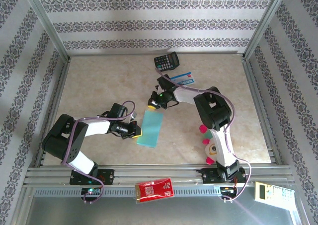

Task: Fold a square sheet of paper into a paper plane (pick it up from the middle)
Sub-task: First fold the square sheet of paper in half at the center of the table.

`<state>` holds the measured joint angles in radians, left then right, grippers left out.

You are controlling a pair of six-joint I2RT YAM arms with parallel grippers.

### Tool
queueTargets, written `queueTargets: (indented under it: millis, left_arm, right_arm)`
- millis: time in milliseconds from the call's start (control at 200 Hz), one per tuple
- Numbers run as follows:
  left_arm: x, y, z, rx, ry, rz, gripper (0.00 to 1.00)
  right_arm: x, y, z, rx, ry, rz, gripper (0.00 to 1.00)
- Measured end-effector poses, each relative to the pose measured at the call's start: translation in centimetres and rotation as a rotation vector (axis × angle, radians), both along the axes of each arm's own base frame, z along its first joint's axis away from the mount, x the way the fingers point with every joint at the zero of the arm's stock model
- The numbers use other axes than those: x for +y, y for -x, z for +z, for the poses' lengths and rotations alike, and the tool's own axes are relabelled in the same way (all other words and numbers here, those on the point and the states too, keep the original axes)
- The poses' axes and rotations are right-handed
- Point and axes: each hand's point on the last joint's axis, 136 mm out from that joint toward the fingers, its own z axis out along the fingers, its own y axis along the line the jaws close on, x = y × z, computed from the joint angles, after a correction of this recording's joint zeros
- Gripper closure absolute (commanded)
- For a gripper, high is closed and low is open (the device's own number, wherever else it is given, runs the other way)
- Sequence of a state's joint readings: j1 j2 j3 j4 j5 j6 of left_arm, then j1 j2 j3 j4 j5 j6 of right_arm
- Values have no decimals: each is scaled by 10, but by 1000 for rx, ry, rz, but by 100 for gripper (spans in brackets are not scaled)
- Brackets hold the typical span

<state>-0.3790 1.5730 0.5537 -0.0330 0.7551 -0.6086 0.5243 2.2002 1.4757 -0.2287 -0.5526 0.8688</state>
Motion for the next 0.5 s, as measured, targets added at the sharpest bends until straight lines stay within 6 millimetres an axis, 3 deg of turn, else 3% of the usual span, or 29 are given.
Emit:
queueTargets:
  millis: [160, 360, 500]
  left_arm:
    - [0, 0, 1, -4, 0, 1, 100]
    - [-5, 16, 4, 24, -7, 15, 87]
    - [-4, 19, 16, 9, -5, 45, 68]
  right_arm:
    - [-28, -19, 5, -58, 26, -43, 100]
    - [-32, 27, 40, -130, 24, 33, 100]
    - [-26, 57, 59, -187, 3, 96, 100]
